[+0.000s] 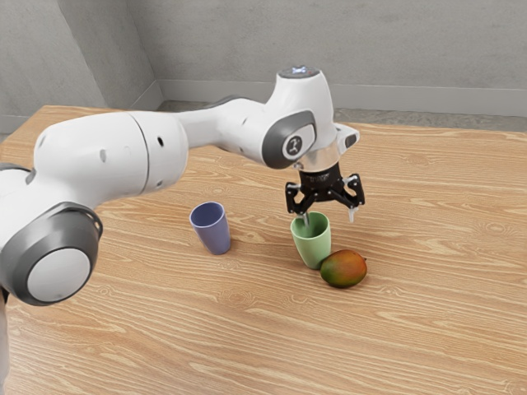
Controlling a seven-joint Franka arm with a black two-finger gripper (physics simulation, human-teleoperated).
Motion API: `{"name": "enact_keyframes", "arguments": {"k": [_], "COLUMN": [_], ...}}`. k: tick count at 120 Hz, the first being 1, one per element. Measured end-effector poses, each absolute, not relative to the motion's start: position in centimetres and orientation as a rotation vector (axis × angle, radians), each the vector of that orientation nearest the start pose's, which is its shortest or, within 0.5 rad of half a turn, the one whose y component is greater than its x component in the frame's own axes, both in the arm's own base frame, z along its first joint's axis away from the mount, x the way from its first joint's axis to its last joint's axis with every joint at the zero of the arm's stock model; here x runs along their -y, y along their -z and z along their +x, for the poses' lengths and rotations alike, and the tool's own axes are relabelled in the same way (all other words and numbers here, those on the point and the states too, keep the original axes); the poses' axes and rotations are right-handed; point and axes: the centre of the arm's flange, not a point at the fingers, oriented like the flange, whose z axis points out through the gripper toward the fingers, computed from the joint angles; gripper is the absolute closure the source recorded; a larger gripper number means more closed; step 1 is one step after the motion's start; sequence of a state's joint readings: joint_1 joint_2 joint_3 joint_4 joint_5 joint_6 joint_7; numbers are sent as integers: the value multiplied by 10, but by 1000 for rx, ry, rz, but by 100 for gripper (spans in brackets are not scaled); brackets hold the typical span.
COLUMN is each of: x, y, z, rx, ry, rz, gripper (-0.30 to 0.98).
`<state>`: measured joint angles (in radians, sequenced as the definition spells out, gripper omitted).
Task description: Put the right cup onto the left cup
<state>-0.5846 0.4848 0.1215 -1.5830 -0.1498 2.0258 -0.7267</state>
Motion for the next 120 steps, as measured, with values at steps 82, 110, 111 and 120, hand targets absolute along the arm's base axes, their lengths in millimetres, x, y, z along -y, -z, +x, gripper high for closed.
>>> {"name": "enact_keyframes", "arguments": {"k": [82, 110, 111, 120], "x": [319, 311, 310, 299], "y": [-341, -358, -359, -372], "z": [601, 601, 600, 596], "rx": [642, 676, 677, 697], "ry": [-143, -136, -136, -137], "rz": [-3106, -3104, -3104, -3099], "gripper": [76, 78, 78, 78]}}
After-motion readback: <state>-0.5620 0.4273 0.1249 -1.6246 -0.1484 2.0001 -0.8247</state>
